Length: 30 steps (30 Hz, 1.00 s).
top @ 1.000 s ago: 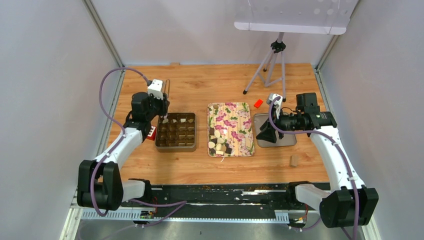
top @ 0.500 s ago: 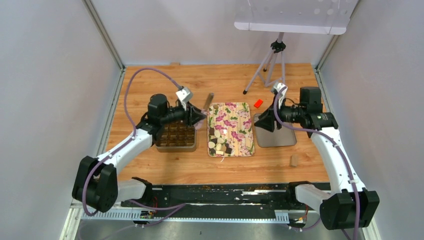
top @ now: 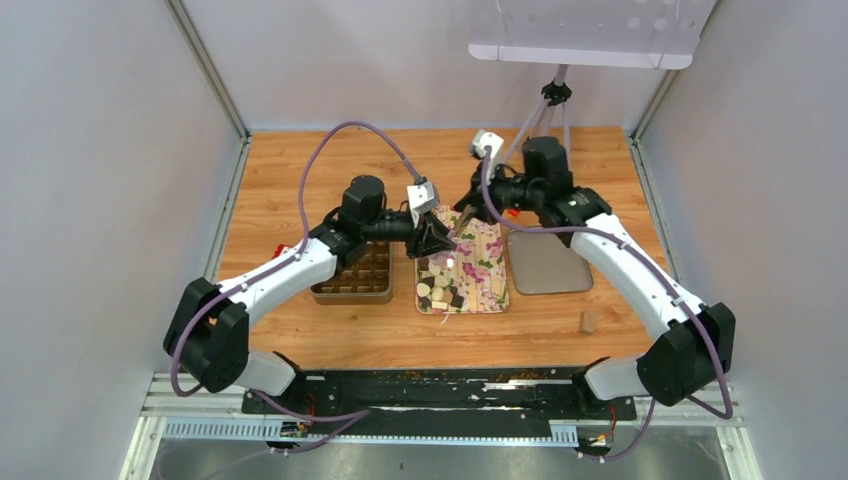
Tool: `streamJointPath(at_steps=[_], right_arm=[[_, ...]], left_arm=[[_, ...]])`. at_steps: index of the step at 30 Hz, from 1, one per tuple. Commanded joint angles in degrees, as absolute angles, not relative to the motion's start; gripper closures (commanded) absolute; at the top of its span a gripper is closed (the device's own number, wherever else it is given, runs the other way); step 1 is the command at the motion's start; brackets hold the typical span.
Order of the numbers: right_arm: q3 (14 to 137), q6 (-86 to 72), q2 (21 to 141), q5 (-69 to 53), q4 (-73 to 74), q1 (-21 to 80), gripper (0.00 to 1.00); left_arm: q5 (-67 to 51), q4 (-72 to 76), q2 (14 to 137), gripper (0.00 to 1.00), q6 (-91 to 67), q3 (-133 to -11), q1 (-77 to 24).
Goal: Pack the chocolate
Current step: Pick up the fake chocolate from the plate.
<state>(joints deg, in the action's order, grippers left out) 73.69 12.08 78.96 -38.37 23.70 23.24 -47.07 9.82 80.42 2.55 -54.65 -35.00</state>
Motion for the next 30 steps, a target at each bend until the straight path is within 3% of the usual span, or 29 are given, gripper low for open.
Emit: streamJointPath(at_steps=[1,6,12,24,30], right_arm=[[76.32,13.11,78.68,-30.15,22.6,30.78,0.99],[77.75,4.94,80.58,-18.15,20.5,32.38,1.0],[79.0,3.06,82.25,-12.1,19.86,31.72,1.0],[67.64,6.86,71.63,-19.76,22.71,18.21,0.96],[60.57,9.85,64.6,-24.16,27.79,14.63,0.91]], left_arm=[[-44.15,9.52,81.52,0.62,4.82,-57.47,-36.74],[-43.04,10.21,82.38,0.62,4.9,-57.03,-37.44],[-42.28,13.01,82.63,0.64,3.13,-56.18,-37.58],[-43.32,15.85,80.95,0.64,1.68,-51.88,-34.24],[-34.54,18.07,79.24,0.52,1.83,-46.72,-34.21]])
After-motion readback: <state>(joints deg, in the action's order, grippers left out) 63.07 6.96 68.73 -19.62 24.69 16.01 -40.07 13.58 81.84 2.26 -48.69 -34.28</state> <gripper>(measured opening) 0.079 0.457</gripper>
